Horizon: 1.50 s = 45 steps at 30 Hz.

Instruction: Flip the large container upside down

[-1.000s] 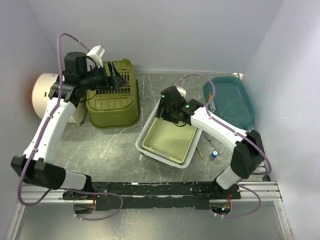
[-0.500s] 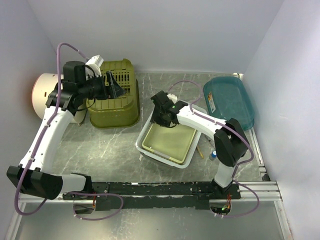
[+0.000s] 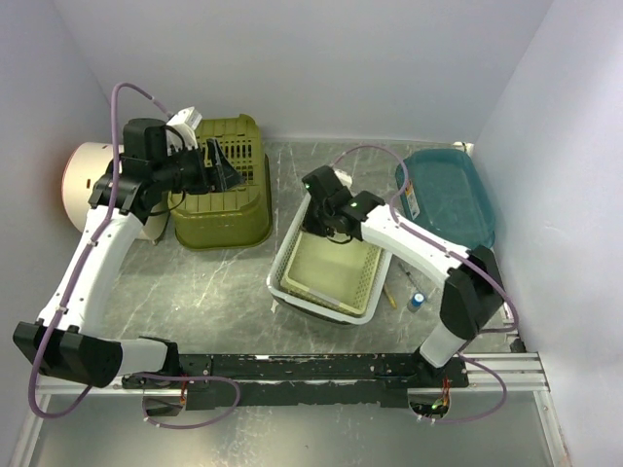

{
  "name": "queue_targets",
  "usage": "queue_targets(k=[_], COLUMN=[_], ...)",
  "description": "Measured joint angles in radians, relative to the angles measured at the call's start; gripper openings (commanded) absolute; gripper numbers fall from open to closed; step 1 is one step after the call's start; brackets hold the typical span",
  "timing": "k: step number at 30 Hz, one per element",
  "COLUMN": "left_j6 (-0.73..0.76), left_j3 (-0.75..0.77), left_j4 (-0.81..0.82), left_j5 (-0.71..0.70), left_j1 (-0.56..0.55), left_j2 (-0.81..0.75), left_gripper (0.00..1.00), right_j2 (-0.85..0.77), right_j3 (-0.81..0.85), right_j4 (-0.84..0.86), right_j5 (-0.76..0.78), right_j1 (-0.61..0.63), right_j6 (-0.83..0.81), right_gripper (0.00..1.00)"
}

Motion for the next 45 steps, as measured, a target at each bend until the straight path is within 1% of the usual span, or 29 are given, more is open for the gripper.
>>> queue_targets(k=[3, 7, 12, 16, 20, 22, 24, 27, 29, 31, 33, 35, 38, 42, 45], left_j6=[0.000, -0.001, 0.000, 0.002, 0.004, 0.004, 0.003, -0.001, -0.009, -0.021, -0.031, -0.041, -0.053, -0.064, -0.071], left_j3=[0.019, 0.045, 0.046, 0.047, 0.056, 0.090, 0.169, 0.341, 0.483, 0.605, 0.668, 0.682, 0.676, 0.649, 0.633], left_j4=[-0.019, -0.027, -0.031, -0.047, -0.081, -0.122, -0.180, -0.251, -0.287, -0.304, -0.301, -0.298, -0.280, -0.230, -0.196], left_j5=[-0.016, -0.029, -0.028, -0.030, -0.055, -0.089, -0.131, -0.208, -0.280, -0.363, -0.422, -0.456, -0.468, -0.449, -0.414], left_j1=[0.000, 0.000, 0.000, 0.000, 0.000, 0.000, 0.000, 0.000, 0.000, 0.000, 0.000, 0.000, 0.000, 0.000, 0.000], left_j2=[0.002, 0.003, 0.003, 0.003, 0.002, 0.003, 0.008, 0.013, 0.010, -0.005, -0.037, -0.079, -0.124, -0.122, -0.102], left_gripper=[0.84, 0.83, 0.83, 0.84, 0.82, 0.82, 0.84, 0.90, 0.91, 0.91, 0.92, 0.92, 0.92, 0.92, 0.92], right_j2=[-0.065, -0.172, -0.257, -0.294, -0.303, -0.303, -0.303, -0.302, -0.291, -0.269, -0.239, -0.202, -0.154, -0.069, 0.001], right_j3=[0.025, 0.028, 0.031, 0.026, 0.030, 0.032, 0.027, -0.027, -0.071, -0.107, -0.129, -0.130, -0.113, -0.063, -0.036], right_j4=[0.008, 0.084, 0.243, 0.369, 0.475, 0.520, 0.582, 0.752, 0.852, 0.921, 0.955, 0.965, 0.958, 0.953, 0.982], right_j5=[-0.034, -0.122, -0.229, -0.330, -0.439, -0.499, -0.559, -0.673, -0.734, -0.780, -0.821, -0.866, -0.921, -1.007, -1.085], right_j1=[0.000, 0.000, -0.003, -0.017, -0.027, -0.030, -0.031, -0.029, -0.024, -0.015, 0.001, 0.030, 0.079, 0.151, 0.192], right_j6=[-0.046, -0.124, -0.247, -0.303, -0.332, -0.327, -0.298, -0.208, -0.150, -0.101, -0.069, -0.051, -0.051, -0.048, -0.013], right_gripper=[0.00, 0.00, 0.00, 0.00, 0.00, 0.00, 0.00, 0.00, 0.00, 0.00, 0.00, 0.00, 0.00, 0.00, 0.00])
